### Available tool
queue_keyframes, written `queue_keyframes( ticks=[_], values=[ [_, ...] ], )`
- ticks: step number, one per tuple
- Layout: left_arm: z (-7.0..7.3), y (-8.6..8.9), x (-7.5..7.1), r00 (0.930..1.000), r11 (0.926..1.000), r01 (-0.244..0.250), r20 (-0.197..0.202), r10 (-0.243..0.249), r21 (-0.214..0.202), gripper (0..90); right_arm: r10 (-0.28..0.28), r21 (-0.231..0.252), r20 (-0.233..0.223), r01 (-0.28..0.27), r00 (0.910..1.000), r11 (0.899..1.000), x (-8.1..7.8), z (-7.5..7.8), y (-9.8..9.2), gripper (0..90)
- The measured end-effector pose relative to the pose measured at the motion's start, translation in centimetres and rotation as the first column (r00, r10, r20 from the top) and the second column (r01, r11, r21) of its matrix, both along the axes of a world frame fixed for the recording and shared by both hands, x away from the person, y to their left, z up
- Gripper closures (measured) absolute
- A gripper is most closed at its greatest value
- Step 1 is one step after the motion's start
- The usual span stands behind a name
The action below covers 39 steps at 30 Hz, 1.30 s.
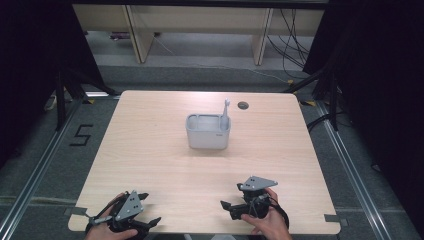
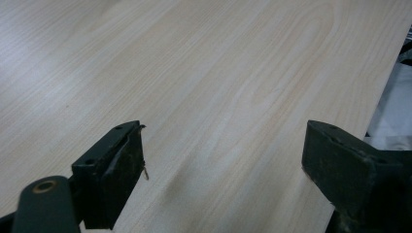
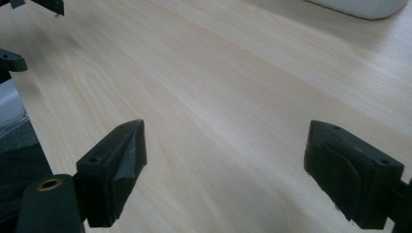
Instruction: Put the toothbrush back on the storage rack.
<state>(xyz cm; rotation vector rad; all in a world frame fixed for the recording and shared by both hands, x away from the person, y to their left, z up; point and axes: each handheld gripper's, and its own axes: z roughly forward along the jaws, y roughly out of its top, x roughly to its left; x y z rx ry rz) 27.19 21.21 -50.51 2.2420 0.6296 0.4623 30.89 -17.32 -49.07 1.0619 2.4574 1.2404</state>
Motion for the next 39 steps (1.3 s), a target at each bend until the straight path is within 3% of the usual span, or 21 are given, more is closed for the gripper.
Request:
queue_keyframes(
  ticks=[2, 3, 12, 16, 19, 22, 25, 26, 27, 29, 34, 35, 37, 39],
  values=[
    [0.1, 0.0, 0.0, 1.0000, 1.0000, 0.006, -0.003, -0.006, 0.006, 14.8, 0.011, 0.000, 0.002, -0.011, 0.9999, 1.000, -0.1, -0.1, -0.1, 16.3],
    [-0.1, 0.0, 0.0, 1.0000, 1.0000, 0.001, 0.006, -0.001, -0.008, 14.7, -0.010, 0.017, -0.038, 0.011, 0.9992, 1.000, -0.6, -0.1, 0.0, 16.3],
    [-0.1, -0.1, 0.0, 1.0000, 0.9998, -0.001, 0.003, 0.001, -0.019, 14.8, -0.008, -0.019, -0.023, 0.008, 0.9997, 1.000, -1.1, -0.3, -0.7, 16.2],
    [-0.1, 0.0, 0.0, 1.0000, 0.9999, 0.004, -0.003, -0.004, -0.014, 14.8, -0.017, -0.065, -0.004, 0.017, 0.9998, 0.998, -1.6, -0.4, -0.9, 16.3],
    [0.0, 0.0, 0.0, 1.0000, 1.0000, 0.004, -0.007, -0.004, -0.001, 14.8, -0.023, -0.064, -0.014, 0.022, 0.9996, 0.998, -1.9, -0.4, -0.9, 16.3],
    [-0.1, 0.0, 0.0, 1.0000, 0.9999, 0.001, -0.001, -0.001, -0.014, 14.7, -0.002, -0.077, 0.001, 0.002, 1.0000, 0.997, -2.0, -0.4, -1.0, 16.3],
    [0.0, 0.0, 0.0, 1.0000, 0.9999, 0.007, -0.004, -0.007, 0.009, 14.8, -0.009, -0.082, 0.003, 0.009, 1.0000, 0.997, -2.4, -0.4, -1.1, 16.3],
    [0.0, 0.0, 0.0, 1.0000, 0.9999, 0.007, -0.004, -0.007, 0.009, 14.8, -0.009, -0.082, 0.003, 0.009, 1.0000, 0.997, -2.4, -0.4, -1.1, 16.3],
    [-0.1, -0.1, 0.0, 1.0000, 0.9999, 0.001, -0.002, -0.001, -0.016, 14.7, -0.016, -0.086, 0.008, 0.016, 0.9998, 0.996, -2.5, -0.4, -1.2, 16.3],
    [0.0, 0.0, 0.0, 1.0000, 1.0000, 0.003, -0.006, -0.003, -0.002, 14.8, -0.014, -0.079, 0.009, 0.014, 0.9999, 0.997, -2.5, -0.4, -1.2, 16.3],
    [-0.1, -0.1, 0.0, 1.0000, 0.9999, 0.002, 0.000, -0.002, -0.014, 14.7, -0.011, -0.095, 0.012, 0.012, 0.9999, 0.995, -2.4, -0.4, -1.3, 16.3],
    [0.0, 0.0, 0.0, 1.0000, 1.0000, 0.005, -0.003, -0.005, 0.008, 14.7, -0.012, -0.091, 0.017, 0.013, 0.9998, 0.996, -2.4, -0.5, -1.3, 16.3],
    [0.0, 0.0, 0.0, 1.0000, 0.9999, 0.006, -0.003, -0.006, 0.010, 14.8, -0.010, -0.094, 0.015, 0.011, 0.9998, 0.996, -2.5, -0.4, -1.3, 16.3],
    [-0.1, 0.0, 0.0, 1.0000, 1.0000, 0.001, -0.001, -0.001, -0.008, 14.8, -0.031, -0.089, 0.012, 0.032, 0.9995, 0.996, -2.6, -0.4, -1.2, 16.4]
  ],
)
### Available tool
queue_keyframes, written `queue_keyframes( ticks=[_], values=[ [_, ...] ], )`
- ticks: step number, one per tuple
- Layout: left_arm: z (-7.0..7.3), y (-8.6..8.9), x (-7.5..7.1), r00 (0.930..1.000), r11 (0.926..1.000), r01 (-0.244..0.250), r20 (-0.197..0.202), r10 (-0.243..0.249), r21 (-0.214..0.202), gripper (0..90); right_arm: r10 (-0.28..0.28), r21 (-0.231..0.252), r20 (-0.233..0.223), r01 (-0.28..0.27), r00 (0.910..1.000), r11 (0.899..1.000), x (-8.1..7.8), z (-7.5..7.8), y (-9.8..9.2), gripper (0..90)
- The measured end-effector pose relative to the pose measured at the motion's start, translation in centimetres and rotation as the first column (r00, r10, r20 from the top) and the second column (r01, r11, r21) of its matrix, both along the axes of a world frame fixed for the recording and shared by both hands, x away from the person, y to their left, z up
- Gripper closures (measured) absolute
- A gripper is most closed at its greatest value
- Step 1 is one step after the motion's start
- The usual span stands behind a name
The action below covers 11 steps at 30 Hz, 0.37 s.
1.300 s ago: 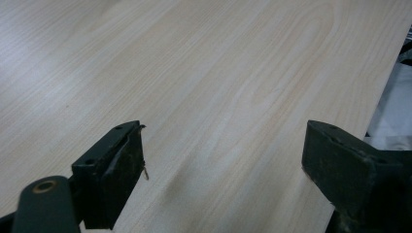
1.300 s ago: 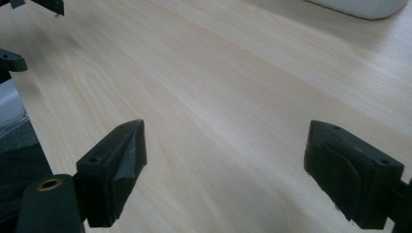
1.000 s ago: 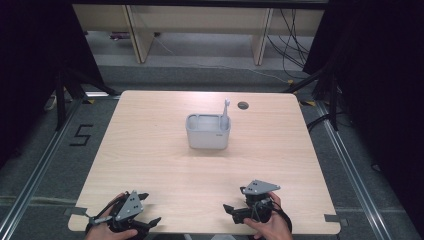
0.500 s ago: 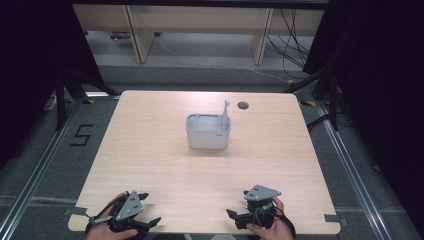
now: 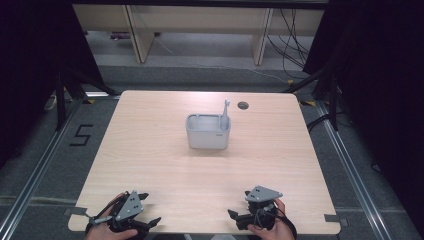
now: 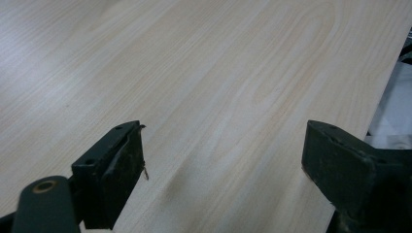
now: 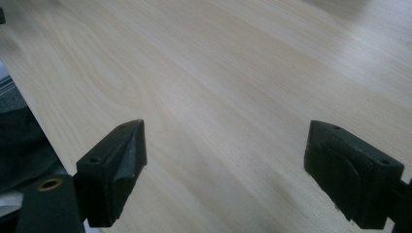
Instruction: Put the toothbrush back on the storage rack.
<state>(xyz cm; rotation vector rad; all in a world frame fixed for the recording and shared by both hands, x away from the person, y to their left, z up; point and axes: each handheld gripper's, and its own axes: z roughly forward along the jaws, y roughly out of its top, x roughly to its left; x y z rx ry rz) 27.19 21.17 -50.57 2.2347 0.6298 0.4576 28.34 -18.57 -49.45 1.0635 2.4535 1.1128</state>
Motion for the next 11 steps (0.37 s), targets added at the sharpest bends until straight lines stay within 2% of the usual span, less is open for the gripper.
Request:
queue_keyframes(
  ticks=[1, 4, 6, 8, 11],
  values=[
    [-0.05, -0.02, 0.01, 1.0000, 1.0000, -0.001, 0.000, 0.001, -0.008, 14.8, 0.000, 0.000, 0.000, 0.000, 1.0000, 1.000, 0.00, 0.00, 0.00, 16.4],
    [0.11, 0.06, 0.03, 1.0000, 0.9998, 0.008, -0.001, -0.008, 0.019, 14.8, 0.002, -0.001, 0.003, -0.002, 1.0000, 1.000, -0.01, 0.02, 0.00, 16.3],
    [0.04, 0.01, -0.01, 1.0000, 1.0000, 0.002, -0.004, -0.002, 0.004, 14.8, 0.005, -0.002, 0.002, -0.005, 1.0000, 1.000, 0.05, -0.03, -0.04, 16.4],
    [0.11, 0.05, 0.01, 1.0000, 0.9999, 0.004, -0.002, -0.004, 0.015, 14.8, 0.004, 0.001, -0.004, -0.004, 1.0000, 1.000, 0.01, 0.02, -0.09, 16.3],
    [0.05, 0.00, 0.00, 1.0000, 1.0000, 0.004, -0.004, -0.004, 0.006, 14.8, 0.006, 0.001, 0.007, -0.006, 1.0000, 1.000, 0.13, -0.05, -0.11, 16.4]
  ],
)
